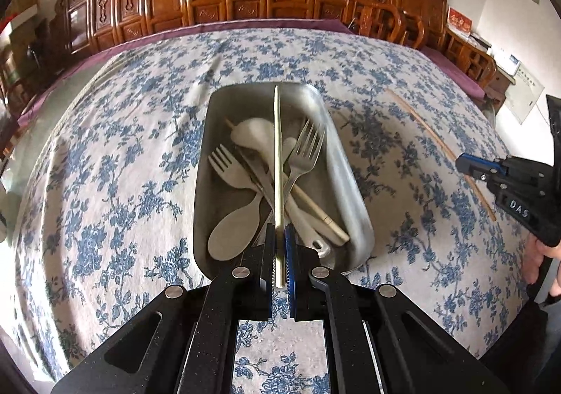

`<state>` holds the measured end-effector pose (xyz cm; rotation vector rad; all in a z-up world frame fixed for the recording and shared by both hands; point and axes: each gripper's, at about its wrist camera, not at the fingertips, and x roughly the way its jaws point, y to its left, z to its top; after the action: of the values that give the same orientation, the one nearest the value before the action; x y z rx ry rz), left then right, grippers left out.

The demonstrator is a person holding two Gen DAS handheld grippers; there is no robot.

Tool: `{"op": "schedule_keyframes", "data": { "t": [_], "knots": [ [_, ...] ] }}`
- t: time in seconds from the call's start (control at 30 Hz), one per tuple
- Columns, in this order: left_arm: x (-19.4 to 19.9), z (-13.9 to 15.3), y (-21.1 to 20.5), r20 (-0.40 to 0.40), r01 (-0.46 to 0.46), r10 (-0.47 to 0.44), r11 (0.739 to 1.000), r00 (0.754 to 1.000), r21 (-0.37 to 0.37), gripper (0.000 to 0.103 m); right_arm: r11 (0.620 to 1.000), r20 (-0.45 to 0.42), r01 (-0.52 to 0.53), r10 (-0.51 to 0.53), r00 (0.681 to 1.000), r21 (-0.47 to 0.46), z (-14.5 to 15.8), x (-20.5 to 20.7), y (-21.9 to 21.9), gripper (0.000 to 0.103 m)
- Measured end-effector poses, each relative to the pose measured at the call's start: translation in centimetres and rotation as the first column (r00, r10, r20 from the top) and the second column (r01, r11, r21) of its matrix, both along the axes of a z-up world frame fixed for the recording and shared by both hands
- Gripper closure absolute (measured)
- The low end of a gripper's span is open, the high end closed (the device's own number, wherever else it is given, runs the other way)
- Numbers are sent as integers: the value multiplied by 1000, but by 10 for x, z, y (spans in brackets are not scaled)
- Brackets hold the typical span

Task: Organize utensils
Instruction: 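Lower the chopstick into the tray and open the left tool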

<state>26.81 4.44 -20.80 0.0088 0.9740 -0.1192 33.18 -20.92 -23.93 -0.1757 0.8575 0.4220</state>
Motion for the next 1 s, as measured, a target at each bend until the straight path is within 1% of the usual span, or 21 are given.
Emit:
{"op": "schedule_keyframes", "data": {
  "t": [0.37,0.5,0.7,0.87,0.9,0.93,1.0],
  "knots": [
    [9,-5,5,-1,-13,13,1000,1000,-17,99,1000,-3,-7,7,1000,-11,-3,0,5,97],
    [12,-4,13,9,-39,40,999,999,-18,99,1000,-5,-11,11,1000,-6,-3,0,8,97],
    [13,1,25,24,-70,70,997,997,-26,98,999,11,-32,32,999,8,6,-7,17,97],
    [12,9,32,50,-73,74,997,996,-30,97,998,28,-56,56,998,2,14,-11,31,97],
    [12,10,33,54,-74,76,997,996,-32,94,998,30,-58,58,998,1,16,-11,34,97],
    [11,12,34,60,-75,77,997,995,-32,88,998,29,-62,62,998,5,18,-11,38,97],
    [10,15,37,72,-79,81,996,994,-31,83,998,34,-66,65,997,7,21,-12,44,97]
  ]
}}
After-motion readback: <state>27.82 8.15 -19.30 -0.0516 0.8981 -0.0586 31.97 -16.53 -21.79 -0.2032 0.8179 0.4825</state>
